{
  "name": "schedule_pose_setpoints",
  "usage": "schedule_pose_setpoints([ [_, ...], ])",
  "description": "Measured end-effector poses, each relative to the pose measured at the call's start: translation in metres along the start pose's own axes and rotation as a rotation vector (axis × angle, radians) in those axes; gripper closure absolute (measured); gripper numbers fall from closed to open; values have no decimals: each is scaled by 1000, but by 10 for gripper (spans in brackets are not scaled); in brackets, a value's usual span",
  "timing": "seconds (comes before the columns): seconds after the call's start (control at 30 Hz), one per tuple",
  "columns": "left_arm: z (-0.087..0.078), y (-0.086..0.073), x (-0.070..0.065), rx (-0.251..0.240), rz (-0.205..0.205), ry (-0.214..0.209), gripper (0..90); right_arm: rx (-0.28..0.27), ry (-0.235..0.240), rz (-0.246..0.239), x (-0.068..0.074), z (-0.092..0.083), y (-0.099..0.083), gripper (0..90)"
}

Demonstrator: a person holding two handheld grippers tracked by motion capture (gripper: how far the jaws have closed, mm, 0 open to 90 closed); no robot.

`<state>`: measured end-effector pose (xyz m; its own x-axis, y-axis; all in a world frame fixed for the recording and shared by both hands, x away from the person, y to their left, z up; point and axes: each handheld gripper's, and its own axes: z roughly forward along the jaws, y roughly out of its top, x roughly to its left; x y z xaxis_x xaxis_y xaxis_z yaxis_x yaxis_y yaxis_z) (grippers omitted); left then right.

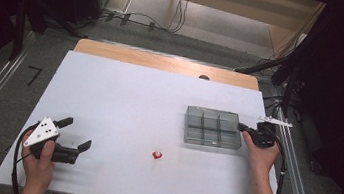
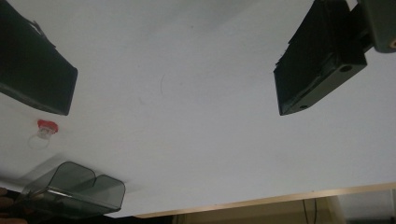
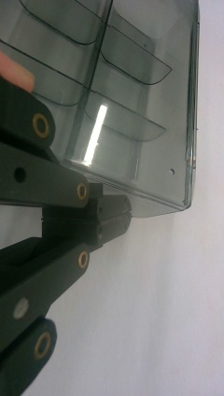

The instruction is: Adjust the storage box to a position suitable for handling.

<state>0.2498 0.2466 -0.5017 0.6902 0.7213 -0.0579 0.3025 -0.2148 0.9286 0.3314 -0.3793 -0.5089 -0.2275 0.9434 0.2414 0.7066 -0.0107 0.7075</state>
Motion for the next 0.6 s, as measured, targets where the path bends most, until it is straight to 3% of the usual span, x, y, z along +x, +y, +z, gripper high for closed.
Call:
schedule_pose_setpoints([
  [0.4, 0, 0, 0, 4, -3, -3, 0, -15, -8, 1, 28, 6, -6, 880],
  [0.6, 0, 0, 0, 1, -4, -5, 0, -23, -21, -19, 32, 2, -16, 880],
])
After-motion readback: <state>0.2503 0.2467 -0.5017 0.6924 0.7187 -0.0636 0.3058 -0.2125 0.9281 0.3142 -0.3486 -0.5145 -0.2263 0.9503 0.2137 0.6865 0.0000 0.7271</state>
